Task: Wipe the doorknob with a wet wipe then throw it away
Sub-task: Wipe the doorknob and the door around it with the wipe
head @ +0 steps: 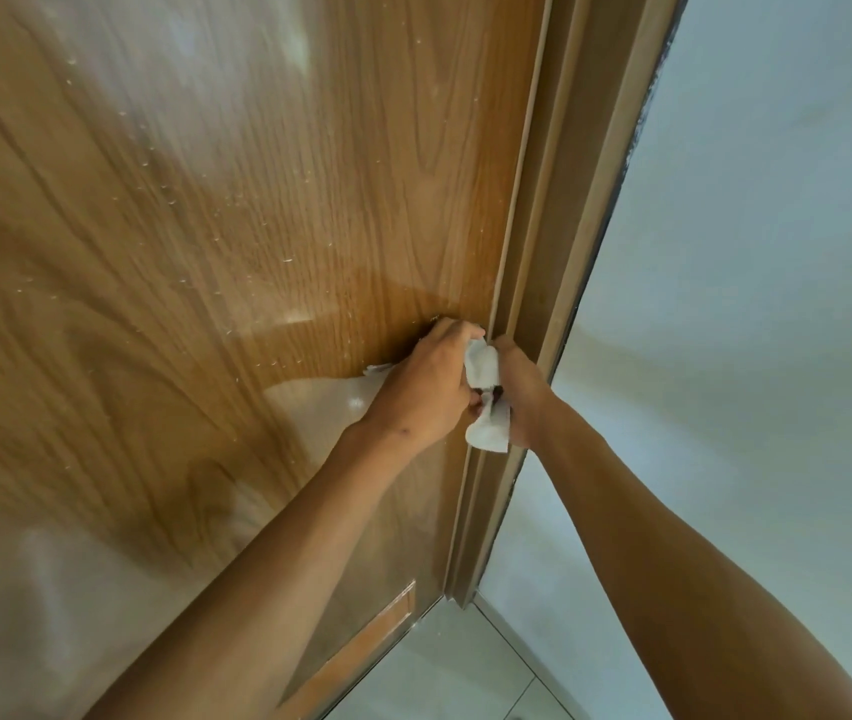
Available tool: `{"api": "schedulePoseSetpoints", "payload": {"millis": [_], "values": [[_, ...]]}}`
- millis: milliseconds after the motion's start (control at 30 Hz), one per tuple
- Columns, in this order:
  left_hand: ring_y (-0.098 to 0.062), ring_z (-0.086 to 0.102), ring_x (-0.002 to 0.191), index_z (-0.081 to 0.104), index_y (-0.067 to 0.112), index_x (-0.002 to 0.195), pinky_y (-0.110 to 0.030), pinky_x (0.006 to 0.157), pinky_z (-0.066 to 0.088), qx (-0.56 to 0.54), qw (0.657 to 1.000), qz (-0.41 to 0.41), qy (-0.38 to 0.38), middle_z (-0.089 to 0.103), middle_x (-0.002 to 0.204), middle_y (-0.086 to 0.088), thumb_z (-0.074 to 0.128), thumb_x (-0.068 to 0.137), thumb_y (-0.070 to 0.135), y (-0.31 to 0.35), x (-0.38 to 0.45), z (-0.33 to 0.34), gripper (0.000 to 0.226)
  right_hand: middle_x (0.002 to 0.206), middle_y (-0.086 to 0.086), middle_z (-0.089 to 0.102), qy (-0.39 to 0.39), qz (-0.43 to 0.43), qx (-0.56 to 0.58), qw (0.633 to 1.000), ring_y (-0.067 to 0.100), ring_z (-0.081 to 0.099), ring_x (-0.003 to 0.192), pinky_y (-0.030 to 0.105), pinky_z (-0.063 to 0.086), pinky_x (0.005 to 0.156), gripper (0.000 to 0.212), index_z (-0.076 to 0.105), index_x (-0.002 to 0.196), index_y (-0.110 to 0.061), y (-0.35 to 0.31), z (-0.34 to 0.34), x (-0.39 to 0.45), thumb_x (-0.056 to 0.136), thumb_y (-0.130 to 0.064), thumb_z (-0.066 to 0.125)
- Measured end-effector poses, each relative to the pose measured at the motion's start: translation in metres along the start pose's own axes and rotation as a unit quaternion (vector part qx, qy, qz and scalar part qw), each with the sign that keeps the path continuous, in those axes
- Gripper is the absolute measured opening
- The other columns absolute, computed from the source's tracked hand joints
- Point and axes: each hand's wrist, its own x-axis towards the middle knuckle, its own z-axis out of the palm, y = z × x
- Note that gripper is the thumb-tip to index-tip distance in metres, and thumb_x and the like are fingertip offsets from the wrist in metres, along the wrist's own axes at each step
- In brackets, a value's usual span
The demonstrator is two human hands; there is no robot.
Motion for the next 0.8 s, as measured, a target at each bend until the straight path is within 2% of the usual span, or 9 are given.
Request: {"api": "schedulePoseSetpoints", "payload": {"millis": [100, 133, 267, 433, 500, 567, 633, 700, 800], "values": [[-0.021, 0.053, 0.122, 0.05, 0.02, 0.13, -0.038, 0.096, 0.052, 0.031, 0.999, -0.004, -0.006, 0.051, 0.133, 0.0, 0.056, 0.09, 0.001, 0.002, 0.007, 0.001, 0.045, 0.102, 0.008, 0.063, 0.063, -0.087, -0.202, 0.974, 0.025, 0.061, 0.089, 0.039, 0.053, 0.081, 0.044, 0.055, 0.112, -0.017, 0.003, -0.002, -0.001, 0.094, -0.055, 0.042], [-0.021, 0.053, 0.12, 0.051, 0.021, 0.128, -0.035, 0.093, 0.053, 0.032, 0.999, -0.001, 0.003, 0.051, 0.131, 0.001, 0.054, 0.091, 0.001, 0.002, 0.007, 0.001, 0.042, 0.108, 0.009, 0.062, 0.091, -0.124, -0.252, 0.956, 0.027, 0.06, 0.096, 0.042, 0.052, 0.088, 0.05, 0.053, 0.118, -0.015, 0.005, -0.002, 0.0, 0.094, -0.057, 0.042], [-0.015, 0.058, 0.111, 0.053, 0.02, 0.122, -0.026, 0.083, 0.053, 0.022, 0.999, 0.035, 0.035, 0.052, 0.124, 0.003, 0.049, 0.093, 0.001, 0.001, 0.005, -0.002, 0.035, 0.105, 0.01, 0.056, 0.197, -0.364, -0.38, 0.827, 0.027, 0.057, 0.09, 0.039, 0.053, 0.073, 0.043, 0.05, 0.108, -0.009, 0.022, 0.007, -0.004, 0.092, -0.049, 0.052], [-0.013, 0.054, 0.12, 0.053, 0.019, 0.126, -0.028, 0.094, 0.052, 0.005, 0.999, 0.029, 0.019, 0.052, 0.129, 0.002, 0.047, 0.093, -0.005, -0.003, 0.005, -0.014, 0.041, 0.111, 0.004, 0.049, 0.139, -0.494, -0.383, 0.768, 0.018, 0.054, 0.091, 0.033, 0.056, 0.073, 0.035, 0.046, 0.114, -0.012, 0.04, 0.005, -0.006, 0.095, -0.039, 0.057], [-0.012, 0.053, 0.123, 0.053, 0.017, 0.126, -0.028, 0.099, 0.049, -0.004, 1.0, 0.03, 0.003, 0.052, 0.131, 0.001, 0.044, 0.093, -0.007, -0.004, 0.004, -0.017, 0.042, 0.112, 0.005, 0.05, 0.114, -0.524, -0.395, 0.746, 0.015, 0.055, 0.09, 0.025, 0.055, 0.071, 0.035, 0.046, 0.115, -0.012, 0.042, -0.001, -0.003, 0.094, -0.037, 0.058], [-0.012, 0.053, 0.123, 0.054, 0.015, 0.125, -0.03, 0.101, 0.049, -0.01, 0.999, 0.035, -0.002, 0.052, 0.131, 0.0, 0.044, 0.093, -0.007, -0.004, 0.004, -0.018, 0.04, 0.107, 0.001, 0.053, 0.108, -0.529, -0.385, 0.748, 0.011, 0.055, 0.083, 0.012, 0.049, 0.065, 0.032, 0.047, 0.112, -0.014, 0.041, -0.002, 0.0, 0.093, -0.036, 0.06], [-0.014, 0.055, 0.12, 0.055, 0.014, 0.124, -0.034, 0.098, 0.051, -0.011, 0.999, 0.036, -0.002, 0.053, 0.13, -0.001, 0.045, 0.094, -0.003, -0.003, 0.005, -0.017, 0.036, 0.095, -0.005, 0.054, 0.125, -0.506, -0.336, 0.785, 0.007, 0.056, 0.076, 0.005, 0.045, 0.055, 0.027, 0.046, 0.106, -0.018, 0.039, 0.002, 0.002, 0.092, -0.035, 0.061], [-0.016, 0.056, 0.118, 0.055, 0.014, 0.123, -0.037, 0.096, 0.052, -0.008, 0.999, 0.034, -0.005, 0.053, 0.13, -0.001, 0.044, 0.096, 0.001, -0.004, 0.005, -0.016, 0.032, 0.084, -0.01, 0.054, 0.156, -0.46, -0.273, 0.831, 0.005, 0.056, 0.07, 0.002, 0.042, 0.049, 0.024, 0.046, 0.101, -0.02, 0.037, 0.008, 0.004, 0.09, -0.035, 0.061], [-0.016, 0.055, 0.119, 0.055, 0.014, 0.123, -0.037, 0.097, 0.051, -0.003, 0.999, 0.033, -0.011, 0.052, 0.131, 0.0, 0.045, 0.095, 0.0, -0.004, 0.005, -0.016, 0.033, 0.089, -0.003, 0.06, 0.199, -0.369, -0.218, 0.881, 0.005, 0.056, 0.07, 0.004, 0.038, 0.039, 0.026, 0.051, 0.103, -0.018, 0.033, 0.015, 0.008, 0.089, -0.039, 0.06]]}}
